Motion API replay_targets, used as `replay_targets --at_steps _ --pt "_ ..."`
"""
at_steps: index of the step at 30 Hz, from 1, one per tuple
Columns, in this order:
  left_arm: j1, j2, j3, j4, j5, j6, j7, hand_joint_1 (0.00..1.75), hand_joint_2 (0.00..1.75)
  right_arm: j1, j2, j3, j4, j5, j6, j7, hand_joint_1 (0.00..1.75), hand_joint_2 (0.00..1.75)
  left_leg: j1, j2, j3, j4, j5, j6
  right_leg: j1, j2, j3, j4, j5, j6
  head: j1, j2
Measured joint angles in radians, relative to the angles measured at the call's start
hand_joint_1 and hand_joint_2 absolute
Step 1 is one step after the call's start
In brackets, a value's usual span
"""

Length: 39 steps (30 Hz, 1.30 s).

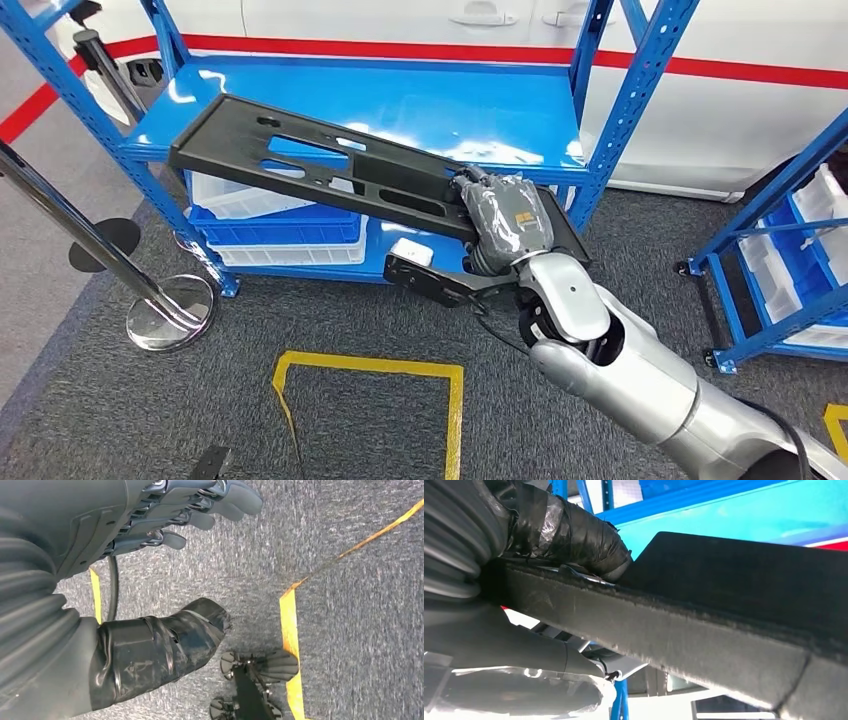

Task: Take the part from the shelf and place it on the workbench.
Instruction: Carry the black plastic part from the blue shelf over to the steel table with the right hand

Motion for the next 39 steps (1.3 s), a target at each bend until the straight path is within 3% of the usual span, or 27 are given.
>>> replay_targets --at_steps 2,4,5,7,9,11,12,14,15,16,17,19,20,21,22,24,26,28,30,31,34,35,36,37,39 --pt "0.001 0.000 0.000 0.000 0.000 -0.002 0.000 0.00 1.75 -0.001 0.000 0.000 0.001 0.002 -0.001 0.000 1.75 1.75 0.005 0.000 -0.031 0.076 -0.079 -0.013 -0.003 -0.003 -0.023 -0.003 0.022 -0.013 -0.002 0.000" --pt "0.001 0.000 0.000 0.000 0.000 -0.002 -0.001 0.00 1.75 -0.001 0.000 0.000 0.001 0.005 -0.002 0.000 1.75 1.75 0.010 0.000 -0.062 0.198 -0.162 -0.023 -0.002 -0.003 -0.051 -0.003 0.043 -0.017 -0.004 0.000" --pt "0.002 0.000 0.000 0.000 0.000 -0.002 -0.002 0.00 1.75 0.000 0.000 0.000 0.001 0.006 -0.003 0.000 1.75 1.75 0.012 0.000 -0.067 0.244 -0.175 -0.026 -0.002 -0.003 -0.066 -0.003 0.054 -0.016 -0.004 0.000" --pt "0.003 0.000 0.000 0.000 0.000 -0.002 -0.003 0.00 1.75 0.001 0.000 0.000 0.001 0.006 -0.004 0.001 1.75 1.75 0.015 0.000 -0.033 0.249 -0.139 -0.029 -0.002 -0.003 -0.095 -0.001 0.076 -0.013 -0.005 0.000" --pt "0.001 0.000 0.000 0.000 0.000 -0.002 -0.007 0.00 1.75 -0.001 -0.002 0.000 0.000 -0.004 -0.003 0.005 1.75 1.75 0.017 0.000 0.063 0.133 -0.102 -0.027 -0.003 -0.002 -0.121 0.000 0.097 -0.006 -0.005 0.000" --pt "0.001 0.000 0.000 0.000 0.000 -0.002 -0.011 0.00 1.75 -0.006 -0.007 -0.003 -0.003 -0.022 -0.001 0.011 1.75 1.75 0.011 -0.003 0.147 0.010 -0.112 -0.016 -0.003 -0.003 -0.132 -0.001 0.115 0.005 -0.003 0.000" --pt "0.001 0.000 0.000 0.000 0.000 -0.003 -0.012 0.00 1.75 -0.010 -0.010 -0.005 -0.005 -0.030 0.001 0.013 1.75 1.75 0.007 -0.005 0.164 -0.021 -0.122 -0.009 -0.004 -0.004 -0.132 -0.003 0.123 0.011 -0.004 0.000" --pt "0.002 0.001 0.000 0.000 0.000 -0.004 -0.013 0.00 1.75 -0.019 -0.016 -0.010 -0.007 -0.044 0.006 0.015 1.75 1.75 0.005 -0.004 0.160 -0.033 -0.110 0.008 -0.006 -0.004 -0.131 -0.009 0.136 0.024 -0.004 0.000" --pt "0.002 0.001 0.000 0.000 0.001 -0.004 -0.013 0.00 1.75 -0.024 -0.020 -0.012 -0.008 -0.048 0.008 0.015 1.75 1.75 0.006 -0.002 0.157 -0.038 -0.101 0.015 -0.007 -0.004 -0.135 -0.003 0.126 0.029 -0.004 0.000" --pt "0.002 0.001 0.000 0.000 0.001 -0.004 -0.013 0.00 1.75 -0.026 -0.025 -0.013 -0.008 -0.051 0.009 0.015 1.75 1.75 0.007 0.001 0.150 -0.042 -0.089 0.024 -0.006 -0.003 -0.144 0.019 0.097 0.032 -0.002 0.000" --pt "0.002 0.000 0.000 0.000 0.001 -0.005 -0.014 0.00 1.75 -0.029 -0.031 -0.015 -0.009 -0.052 0.009 0.017 1.75 1.75 0.008 0.003 0.140 -0.046 -0.075 0.032 -0.006 -0.002 -0.157 0.061 0.049 0.034 -0.001 0.000" --pt "0.002 0.000 0.000 0.000 0.000 -0.005 -0.014 0.00 1.75 -0.031 -0.041 -0.016 -0.012 -0.045 0.009 0.020 1.75 1.75 0.005 0.005 0.110 -0.043 -0.052 0.039 -0.006 -0.002 -0.187 0.187 -0.050 0.035 0.002 0.000" --pt "0.002 0.000 0.000 0.000 0.000 -0.005 -0.015 0.00 1.75 -0.032 -0.046 -0.016 -0.013 -0.038 0.010 0.021 1.75 1.75 0.003 0.005 0.095 -0.040 -0.042 0.040 -0.006 -0.002 -0.194 0.244 -0.072 0.035 0.003 0.000" --pt "0.002 0.000 0.000 0.000 0.000 -0.004 -0.015 0.00 1.75 -0.032 -0.050 -0.016 -0.013 -0.031 0.010 0.023 1.75 1.75 0.002 0.005 0.079 -0.037 -0.033 0.040 -0.006 -0.002 -0.189 0.275 -0.069 0.035 0.003 0.000" --pt "0.002 0.000 0.000 0.000 0.000 -0.004 -0.015 0.00 1.75 -0.032 -0.053 -0.016 -0.014 -0.025 0.010 0.024 1.75 1.75 0.001 0.005 0.063 -0.033 -0.024 0.039 -0.006 -0.002 -0.169 0.275 -0.048 0.033 0.003 0.000" --pt "0.002 0.000 0.000 0.000 0.000 -0.004 -0.015 0.00 1.75 -0.033 -0.059 -0.016 -0.018 -0.016 0.010 0.027 1.75 1.75 0.000 0.004 0.036 -0.023 -0.010 0.036 -0.004 -0.002 -0.085 0.178 -0.007 0.025 0.003 0.000" --pt "0.002 0.000 0.000 0.000 0.000 -0.003 -0.015 0.00 1.75 -0.036 -0.064 -0.019 -0.026 -0.006 0.009 0.030 1.75 1.75 -0.001 0.004 0.017 -0.012 0.002 0.028 0.002 -0.002 0.001 0.050 -0.015 0.016 0.003 0.000" --pt "0.003 -0.001 0.000 0.000 0.001 -0.002 -0.016 0.00 1.75 -0.039 -0.070 -0.023 -0.032 0.004 0.009 0.032 1.75 1.75 0.001 0.004 0.009 -0.011 0.016 0.016 0.009 -0.002 0.027 -0.002 -0.026 0.012 0.004 0.000" --pt "0.005 0.000 0.000 0.001 0.002 -0.002 -0.017 0.00 1.75 -0.041 -0.075 -0.025 -0.035 0.010 0.009 0.033 1.75 1.75 0.002 0.002 0.000 -0.008 0.015 0.005 0.005 -0.004 0.019 -0.012 -0.008 0.004 0.006 0.000" --pt "0.006 0.000 0.000 0.001 0.003 -0.002 -0.017 0.00 1.75 -0.041 -0.076 -0.025 -0.036 0.011 0.009 0.034 1.75 1.75 0.003 0.001 -0.009 0.009 -0.006 0.000 0.002 -0.005 0.012 -0.017 0.002 -0.001 0.005 0.000" --pt "0.006 -0.001 0.000 0.001 0.003 -0.002 -0.018 0.00 1.75 -0.042 -0.076 -0.025 -0.040 0.011 0.009 0.034 1.75 1.75 0.011 -0.001 -0.056 0.167 -0.135 -0.016 -0.001 -0.007 -0.020 -0.021 0.033 -0.013 0.002 0.000" --pt "0.006 -0.001 0.000 0.001 0.003 -0.002 -0.018 0.00 1.75 -0.041 -0.076 -0.025 -0.041 0.011 0.009 0.034 1.75 1.75 0.014 -0.001 -0.068 0.226 -0.161 -0.021 0.000 -0.007 -0.033 -0.020 0.043 -0.013 0.001 0.000" --pt "0.006 -0.001 0.000 0.001 0.003 -0.002 -0.018 0.00 1.75 -0.040 -0.077 -0.025 -0.041 0.011 0.009 0.034 1.75 1.75 0.016 -0.001 -0.069 0.263 -0.164 -0.025 -0.001 -0.007 -0.047 -0.018 0.052 -0.012 0.002 0.000" --pt "0.006 -0.002 0.000 0.001 0.003 -0.002 -0.018 0.00 1.75 -0.040 -0.077 -0.025 -0.041 0.011 0.009 0.034 1.75 1.75 0.019 -0.001 -0.055 0.268 -0.146 -0.028 -0.001 -0.007 -0.061 -0.015 0.060 -0.009 0.002 0.000" --pt "0.005 -0.001 0.000 0.001 0.003 -0.002 -0.019 0.00 1.75 -0.039 -0.077 -0.025 -0.041 0.011 0.009 0.034 1.75 1.75 0.024 -0.001 0.020 0.181 -0.096 -0.032 -0.004 -0.006 -0.087 -0.006 0.075 -0.003 0.001 0.000"
